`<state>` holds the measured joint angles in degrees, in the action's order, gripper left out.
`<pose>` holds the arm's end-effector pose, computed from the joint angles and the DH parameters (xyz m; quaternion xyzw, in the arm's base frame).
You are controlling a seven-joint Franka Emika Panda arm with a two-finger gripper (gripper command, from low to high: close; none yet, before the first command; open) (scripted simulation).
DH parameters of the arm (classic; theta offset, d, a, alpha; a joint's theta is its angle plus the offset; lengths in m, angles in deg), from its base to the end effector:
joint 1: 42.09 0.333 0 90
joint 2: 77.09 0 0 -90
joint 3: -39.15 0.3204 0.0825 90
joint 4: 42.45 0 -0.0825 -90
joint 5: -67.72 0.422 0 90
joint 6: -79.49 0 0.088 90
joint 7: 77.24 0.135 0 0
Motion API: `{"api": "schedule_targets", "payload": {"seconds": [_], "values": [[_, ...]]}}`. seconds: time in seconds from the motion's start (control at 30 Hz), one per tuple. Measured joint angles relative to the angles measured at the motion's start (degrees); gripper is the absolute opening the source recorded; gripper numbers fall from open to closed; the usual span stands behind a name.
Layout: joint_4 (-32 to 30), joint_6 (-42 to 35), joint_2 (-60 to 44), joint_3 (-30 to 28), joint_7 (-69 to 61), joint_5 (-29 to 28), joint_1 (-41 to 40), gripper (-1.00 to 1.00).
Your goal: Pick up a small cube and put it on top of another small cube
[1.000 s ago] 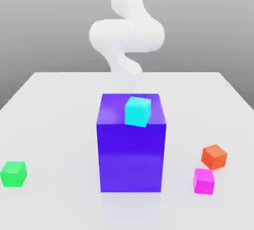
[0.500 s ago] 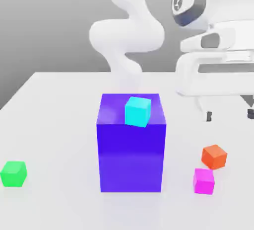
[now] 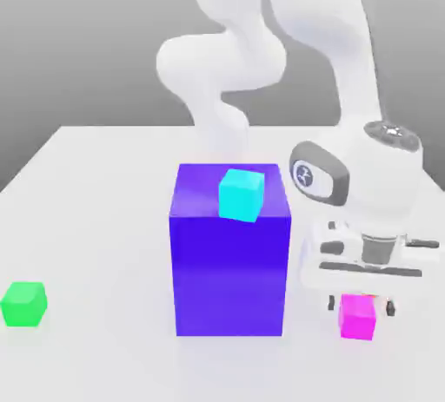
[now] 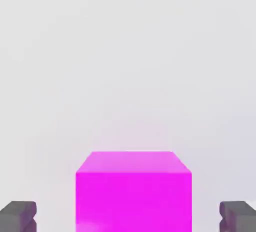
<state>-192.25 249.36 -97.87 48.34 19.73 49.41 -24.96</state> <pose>0.3682 0.2162 0.0672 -0.8942 0.4477 0.0004 0.0007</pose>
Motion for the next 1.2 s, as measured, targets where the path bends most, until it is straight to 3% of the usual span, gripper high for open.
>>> {"api": "schedule_targets", "payload": {"seconds": [0.2, 0.43, 0.6, 0.83, 1.07, 1.2], "values": [[-0.1, 0.0, 0.2, 0.1, -0.1, 0.2, 0.0, -1.0], [-0.9, -8.7, 11.9, 6.8, -7.2, 10.9, -5.0, -1.0], [5.2, -10.9, 13.7, 0.7, -10.1, 14.1, -12.7, -1.0], [6.3, -14.0, 15.3, -8.8, -17.9, 17.2, -26.7, -1.0], [5.8, -18.9, 15.7, -19.4, -30.1, 20.4, -48.1, -1.0], [5.6, -13.9, 8.9, -18.7, -34.4, 23.2, -50.5, -1.0]]}}
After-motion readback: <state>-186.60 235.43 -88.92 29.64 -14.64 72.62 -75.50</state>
